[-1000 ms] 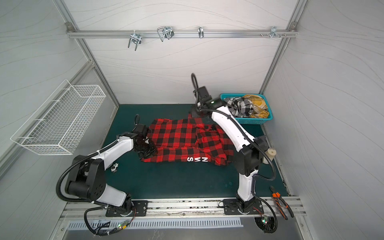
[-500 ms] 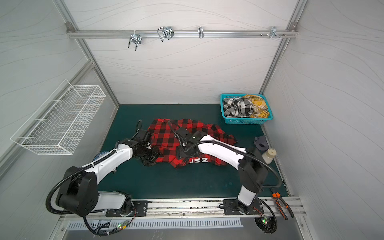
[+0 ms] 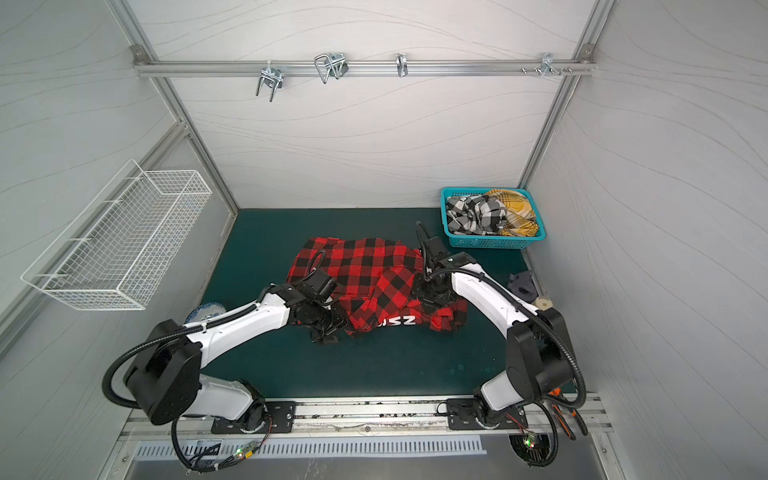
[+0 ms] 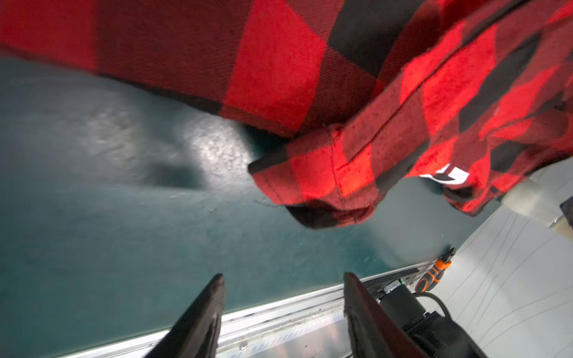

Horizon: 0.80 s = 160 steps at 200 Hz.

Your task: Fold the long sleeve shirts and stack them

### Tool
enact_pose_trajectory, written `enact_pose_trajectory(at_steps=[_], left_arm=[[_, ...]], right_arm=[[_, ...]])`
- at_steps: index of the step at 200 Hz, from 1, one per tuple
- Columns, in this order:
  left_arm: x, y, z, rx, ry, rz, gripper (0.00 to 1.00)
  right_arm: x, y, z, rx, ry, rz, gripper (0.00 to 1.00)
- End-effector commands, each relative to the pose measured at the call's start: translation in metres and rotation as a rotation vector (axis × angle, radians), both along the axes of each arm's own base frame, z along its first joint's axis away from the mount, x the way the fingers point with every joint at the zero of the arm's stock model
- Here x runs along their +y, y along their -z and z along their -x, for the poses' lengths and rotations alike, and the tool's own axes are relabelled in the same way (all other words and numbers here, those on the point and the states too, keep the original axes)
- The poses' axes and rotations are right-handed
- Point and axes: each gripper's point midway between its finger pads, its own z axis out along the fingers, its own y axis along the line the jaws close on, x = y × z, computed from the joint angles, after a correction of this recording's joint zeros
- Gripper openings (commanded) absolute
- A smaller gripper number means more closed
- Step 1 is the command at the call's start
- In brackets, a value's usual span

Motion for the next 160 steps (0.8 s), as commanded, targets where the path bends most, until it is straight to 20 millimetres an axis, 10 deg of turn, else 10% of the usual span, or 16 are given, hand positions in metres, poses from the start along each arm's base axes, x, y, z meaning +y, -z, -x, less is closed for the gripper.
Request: enact_pose_trajectory(at_steps=[1,160], left_arm=[[-0.019,-0.006,-0.011,0.007,-0.045,0.036,0.56],[-0.031,0.025,-0.028,0.061,-0.097,-0.035,0.30]], right_arm=[[0.010,0.006,0.003,0.036,-0.032,-0.053,0.48],[0.001,0.023,0.014,0.059,-0.026,-0.037,0.42]])
